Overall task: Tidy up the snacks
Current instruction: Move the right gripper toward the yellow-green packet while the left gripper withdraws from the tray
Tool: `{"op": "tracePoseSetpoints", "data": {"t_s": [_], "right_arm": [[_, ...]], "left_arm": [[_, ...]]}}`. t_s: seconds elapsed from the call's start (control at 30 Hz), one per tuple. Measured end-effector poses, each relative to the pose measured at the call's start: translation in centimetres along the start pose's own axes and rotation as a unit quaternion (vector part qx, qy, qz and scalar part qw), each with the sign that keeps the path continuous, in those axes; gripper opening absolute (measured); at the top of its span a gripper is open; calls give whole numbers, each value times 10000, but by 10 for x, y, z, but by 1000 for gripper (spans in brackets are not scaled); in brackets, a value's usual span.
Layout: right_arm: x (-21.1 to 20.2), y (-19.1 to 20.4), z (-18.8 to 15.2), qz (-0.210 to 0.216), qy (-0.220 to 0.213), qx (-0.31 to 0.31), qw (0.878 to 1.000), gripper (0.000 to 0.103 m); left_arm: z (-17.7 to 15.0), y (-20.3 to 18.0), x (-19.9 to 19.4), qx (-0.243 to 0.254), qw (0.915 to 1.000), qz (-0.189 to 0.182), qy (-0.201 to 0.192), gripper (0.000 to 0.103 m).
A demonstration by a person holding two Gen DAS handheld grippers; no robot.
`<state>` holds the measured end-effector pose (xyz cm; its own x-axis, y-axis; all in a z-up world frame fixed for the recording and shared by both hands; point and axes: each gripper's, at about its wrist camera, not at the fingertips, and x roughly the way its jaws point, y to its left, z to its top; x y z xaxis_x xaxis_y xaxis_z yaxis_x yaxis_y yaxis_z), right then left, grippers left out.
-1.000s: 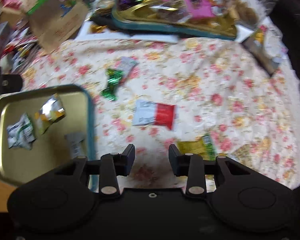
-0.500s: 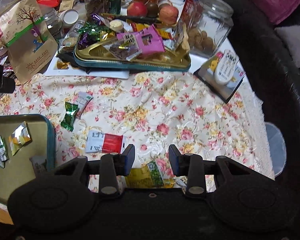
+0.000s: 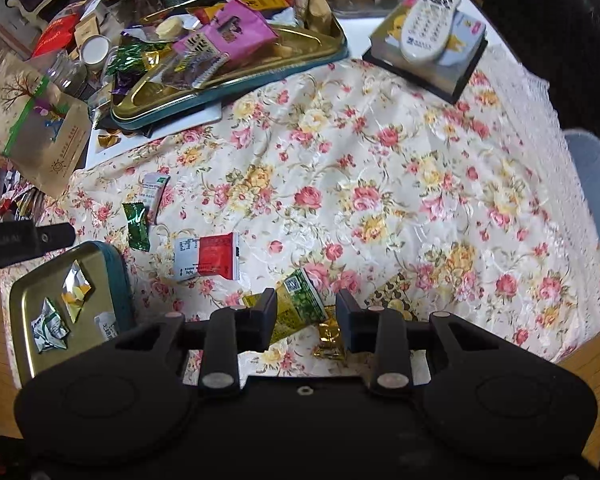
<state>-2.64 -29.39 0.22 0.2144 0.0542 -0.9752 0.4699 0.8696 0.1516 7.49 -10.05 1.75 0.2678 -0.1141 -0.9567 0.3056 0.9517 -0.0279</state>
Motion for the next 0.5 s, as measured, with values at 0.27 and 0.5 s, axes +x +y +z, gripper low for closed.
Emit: {"op": "tracePoseSetpoints", "data": {"t_s": [0.27,0.5], "right_arm": [[28,-43,1,256,572,657,9959,35],[43,-70,3,-107,570,1003,9933,35]], "left_arm": [[-5,-38,17,663,9969,-123,409,48],[-13,-54,32,969,9907,-325,893,48]]}}
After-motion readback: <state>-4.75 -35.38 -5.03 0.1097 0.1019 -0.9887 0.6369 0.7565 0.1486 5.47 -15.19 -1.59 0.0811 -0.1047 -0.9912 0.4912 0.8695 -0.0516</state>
